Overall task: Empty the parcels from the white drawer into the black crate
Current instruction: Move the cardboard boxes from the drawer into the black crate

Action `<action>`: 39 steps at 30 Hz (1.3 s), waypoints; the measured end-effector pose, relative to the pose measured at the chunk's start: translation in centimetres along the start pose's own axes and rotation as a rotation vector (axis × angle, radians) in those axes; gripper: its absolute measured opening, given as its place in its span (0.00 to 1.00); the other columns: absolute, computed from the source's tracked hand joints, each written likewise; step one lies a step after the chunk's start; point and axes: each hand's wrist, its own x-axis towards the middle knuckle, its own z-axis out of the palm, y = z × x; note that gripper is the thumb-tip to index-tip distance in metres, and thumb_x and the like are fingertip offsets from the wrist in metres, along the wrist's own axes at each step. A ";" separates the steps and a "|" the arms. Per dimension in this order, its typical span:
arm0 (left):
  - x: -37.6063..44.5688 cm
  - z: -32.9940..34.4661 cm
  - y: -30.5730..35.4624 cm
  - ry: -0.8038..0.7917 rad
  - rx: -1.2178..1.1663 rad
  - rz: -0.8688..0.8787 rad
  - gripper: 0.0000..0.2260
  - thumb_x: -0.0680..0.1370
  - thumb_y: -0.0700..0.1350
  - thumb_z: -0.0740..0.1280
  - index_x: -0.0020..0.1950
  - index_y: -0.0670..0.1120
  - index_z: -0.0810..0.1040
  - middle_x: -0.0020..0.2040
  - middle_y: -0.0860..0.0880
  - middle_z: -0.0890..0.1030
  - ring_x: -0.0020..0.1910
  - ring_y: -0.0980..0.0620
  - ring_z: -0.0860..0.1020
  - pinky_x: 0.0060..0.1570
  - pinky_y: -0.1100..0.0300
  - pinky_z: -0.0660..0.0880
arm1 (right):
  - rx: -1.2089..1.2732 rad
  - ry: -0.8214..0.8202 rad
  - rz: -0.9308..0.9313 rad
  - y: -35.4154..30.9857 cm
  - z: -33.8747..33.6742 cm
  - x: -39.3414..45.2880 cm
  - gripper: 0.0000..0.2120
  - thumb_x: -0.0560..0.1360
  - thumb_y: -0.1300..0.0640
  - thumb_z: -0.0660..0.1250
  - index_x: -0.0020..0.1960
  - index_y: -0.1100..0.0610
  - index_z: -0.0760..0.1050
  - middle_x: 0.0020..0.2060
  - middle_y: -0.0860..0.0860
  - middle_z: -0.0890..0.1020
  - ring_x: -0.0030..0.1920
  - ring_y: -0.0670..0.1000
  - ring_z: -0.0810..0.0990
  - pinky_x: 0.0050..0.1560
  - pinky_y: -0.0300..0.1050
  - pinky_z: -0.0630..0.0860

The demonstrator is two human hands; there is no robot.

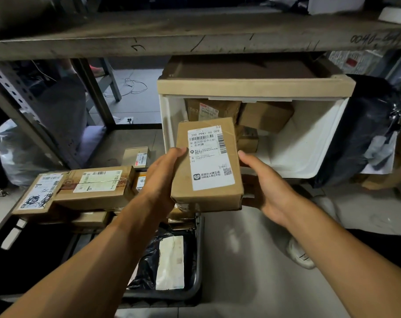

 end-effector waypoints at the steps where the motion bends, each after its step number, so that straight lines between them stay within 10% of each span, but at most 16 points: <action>1: 0.0 -0.2 0.1 -0.010 0.005 0.005 0.21 0.78 0.54 0.68 0.67 0.45 0.76 0.57 0.41 0.84 0.57 0.38 0.82 0.58 0.43 0.79 | -0.008 -0.010 -0.006 -0.1 0.0 0.1 0.20 0.75 0.37 0.68 0.59 0.49 0.82 0.46 0.53 0.87 0.44 0.52 0.84 0.45 0.48 0.78; 14: -2.0 -8.5 0.7 0.050 0.106 -0.009 0.17 0.81 0.52 0.64 0.65 0.45 0.78 0.55 0.44 0.85 0.54 0.41 0.84 0.62 0.44 0.76 | -0.030 -0.160 0.081 2.8 7.0 2.1 0.17 0.78 0.42 0.67 0.60 0.50 0.83 0.56 0.53 0.86 0.57 0.55 0.85 0.57 0.54 0.80; 23: -5.4 -19.9 0.1 0.318 0.107 0.002 0.20 0.70 0.52 0.72 0.60 0.45 0.80 0.53 0.44 0.86 0.55 0.42 0.84 0.64 0.39 0.75 | -0.148 -0.299 0.182 8.4 17.8 4.3 0.17 0.77 0.46 0.68 0.61 0.54 0.77 0.38 0.52 0.84 0.40 0.52 0.83 0.46 0.51 0.79; 30: -7.1 -27.2 -1.6 0.450 0.173 -0.080 0.13 0.76 0.50 0.72 0.58 0.46 0.81 0.49 0.43 0.86 0.50 0.41 0.85 0.57 0.42 0.80 | -0.207 -0.377 0.331 14.1 23.9 5.1 0.22 0.73 0.46 0.74 0.64 0.47 0.73 0.53 0.50 0.87 0.58 0.56 0.84 0.64 0.69 0.74; 39: -7.2 -34.2 -2.2 0.490 0.245 -0.148 0.13 0.78 0.52 0.70 0.59 0.46 0.79 0.47 0.44 0.87 0.43 0.44 0.86 0.40 0.54 0.80 | -0.177 -0.343 0.455 20.4 30.5 7.1 0.36 0.66 0.41 0.77 0.71 0.45 0.68 0.61 0.47 0.83 0.60 0.52 0.82 0.64 0.64 0.76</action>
